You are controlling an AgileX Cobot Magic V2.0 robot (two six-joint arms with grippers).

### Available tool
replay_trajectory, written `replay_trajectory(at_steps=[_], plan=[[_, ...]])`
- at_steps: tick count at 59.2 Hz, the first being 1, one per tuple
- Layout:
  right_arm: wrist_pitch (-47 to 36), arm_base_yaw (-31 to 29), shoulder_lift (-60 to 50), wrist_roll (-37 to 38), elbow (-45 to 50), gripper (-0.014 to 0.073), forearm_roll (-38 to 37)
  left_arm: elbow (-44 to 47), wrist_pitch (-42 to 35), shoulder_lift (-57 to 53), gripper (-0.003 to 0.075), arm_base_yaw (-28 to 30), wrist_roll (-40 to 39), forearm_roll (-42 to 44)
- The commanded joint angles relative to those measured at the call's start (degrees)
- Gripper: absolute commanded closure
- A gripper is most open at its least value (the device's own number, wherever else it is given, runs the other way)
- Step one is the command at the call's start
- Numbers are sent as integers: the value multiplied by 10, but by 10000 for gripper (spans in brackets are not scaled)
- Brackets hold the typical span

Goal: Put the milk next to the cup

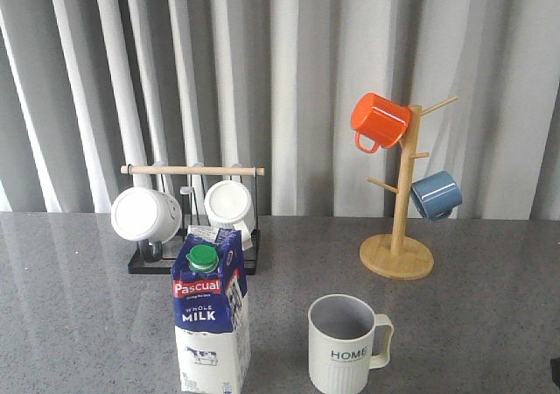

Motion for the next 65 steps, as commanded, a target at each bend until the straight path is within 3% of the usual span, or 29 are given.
replay_trajectory(at_steps=[1,35,51,65], plan=[[-38,-5,-5,-4,-16,603,-8,-9,-46,-6,728,-2,-3,-7],[-39,-5,-14,-5,-14,603,-8,-9,-46,-6,728,-2,-3,-7],[-189,-90,-213,0,140,599,-24,-9,-45,-6,728,-2,-3,-7],[-210,-125,-404,-2,274,599,14,-9,-45,-6,728,-2,-3,-7]])
